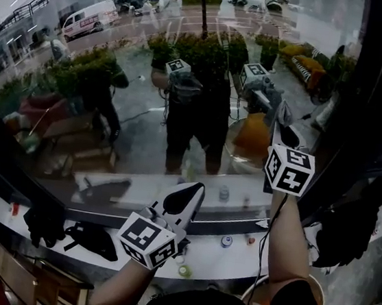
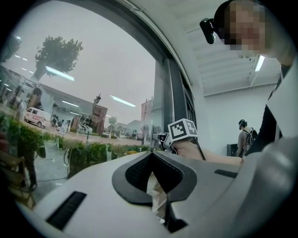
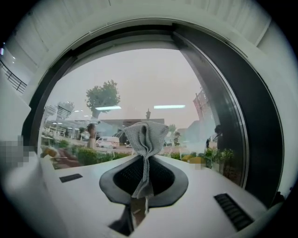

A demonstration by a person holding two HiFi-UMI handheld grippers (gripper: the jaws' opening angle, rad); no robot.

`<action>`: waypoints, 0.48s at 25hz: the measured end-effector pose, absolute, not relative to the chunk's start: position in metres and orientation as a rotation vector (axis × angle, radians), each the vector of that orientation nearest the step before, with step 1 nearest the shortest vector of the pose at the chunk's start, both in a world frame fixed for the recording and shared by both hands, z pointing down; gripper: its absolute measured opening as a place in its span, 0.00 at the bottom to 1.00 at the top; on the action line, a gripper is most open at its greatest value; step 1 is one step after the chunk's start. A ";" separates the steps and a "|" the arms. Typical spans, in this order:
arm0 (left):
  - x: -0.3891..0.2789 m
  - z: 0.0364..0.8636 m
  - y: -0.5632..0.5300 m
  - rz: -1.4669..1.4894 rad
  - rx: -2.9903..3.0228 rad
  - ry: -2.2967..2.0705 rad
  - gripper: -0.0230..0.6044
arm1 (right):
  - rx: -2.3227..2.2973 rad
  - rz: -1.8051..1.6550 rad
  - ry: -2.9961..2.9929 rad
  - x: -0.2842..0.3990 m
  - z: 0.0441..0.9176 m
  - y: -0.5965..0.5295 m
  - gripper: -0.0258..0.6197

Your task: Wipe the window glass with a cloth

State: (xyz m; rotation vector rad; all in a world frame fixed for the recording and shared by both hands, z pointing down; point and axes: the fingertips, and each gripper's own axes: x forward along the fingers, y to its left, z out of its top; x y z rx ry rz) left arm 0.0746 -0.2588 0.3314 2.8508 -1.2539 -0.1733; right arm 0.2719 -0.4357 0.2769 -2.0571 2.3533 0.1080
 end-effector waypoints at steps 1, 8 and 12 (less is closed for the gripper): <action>0.056 0.332 -0.258 -0.180 2.847 -1.257 0.05 | -2.065 0.115 2.355 0.253 0.277 -0.436 0.11; 0.037 0.333 -0.256 -0.186 2.825 -1.284 0.05 | -2.066 0.133 2.385 0.231 0.275 -0.436 0.11; 0.041 0.336 -0.255 -0.180 2.826 -1.288 0.05 | -2.059 0.128 2.404 0.231 0.278 -0.437 0.11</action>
